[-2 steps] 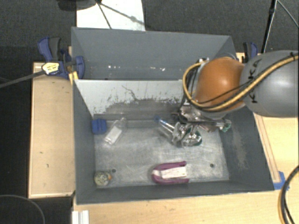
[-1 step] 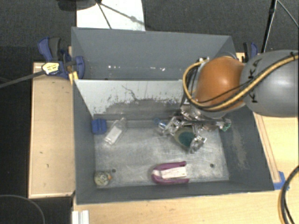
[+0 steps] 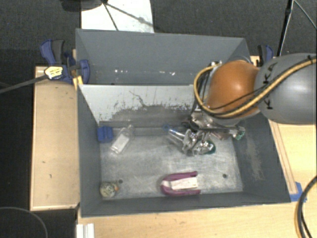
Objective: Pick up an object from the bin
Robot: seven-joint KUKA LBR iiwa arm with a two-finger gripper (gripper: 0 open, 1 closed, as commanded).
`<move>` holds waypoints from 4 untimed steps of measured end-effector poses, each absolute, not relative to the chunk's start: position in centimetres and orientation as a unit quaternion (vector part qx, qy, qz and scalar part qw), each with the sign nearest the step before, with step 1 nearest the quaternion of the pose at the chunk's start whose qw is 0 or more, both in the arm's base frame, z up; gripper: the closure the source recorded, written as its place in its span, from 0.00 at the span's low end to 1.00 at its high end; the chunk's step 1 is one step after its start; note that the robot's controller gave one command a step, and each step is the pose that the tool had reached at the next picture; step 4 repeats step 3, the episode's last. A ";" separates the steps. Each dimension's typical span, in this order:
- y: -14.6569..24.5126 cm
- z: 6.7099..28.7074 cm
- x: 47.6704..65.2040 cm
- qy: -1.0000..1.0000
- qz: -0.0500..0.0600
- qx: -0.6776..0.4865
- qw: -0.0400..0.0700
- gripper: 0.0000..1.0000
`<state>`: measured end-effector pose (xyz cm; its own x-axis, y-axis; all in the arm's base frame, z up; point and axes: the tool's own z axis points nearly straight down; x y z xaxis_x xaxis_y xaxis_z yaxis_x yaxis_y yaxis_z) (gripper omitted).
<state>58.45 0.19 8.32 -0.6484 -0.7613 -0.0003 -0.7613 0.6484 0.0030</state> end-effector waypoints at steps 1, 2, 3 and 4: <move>0.2 8.4 58.5 -0.908 -0.001 0.419 0.000 0.00; -5.1 7.4 58.0 -0.930 -0.002 0.368 -0.003 0.00; -5.0 7.5 58.2 -0.930 -0.001 0.369 -0.006 1.00; -5.0 7.5 58.2 -0.930 -0.001 0.369 -0.006 1.00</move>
Offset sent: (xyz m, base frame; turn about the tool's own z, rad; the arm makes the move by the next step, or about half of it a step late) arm 0.0000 0.0000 0.0000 0.0000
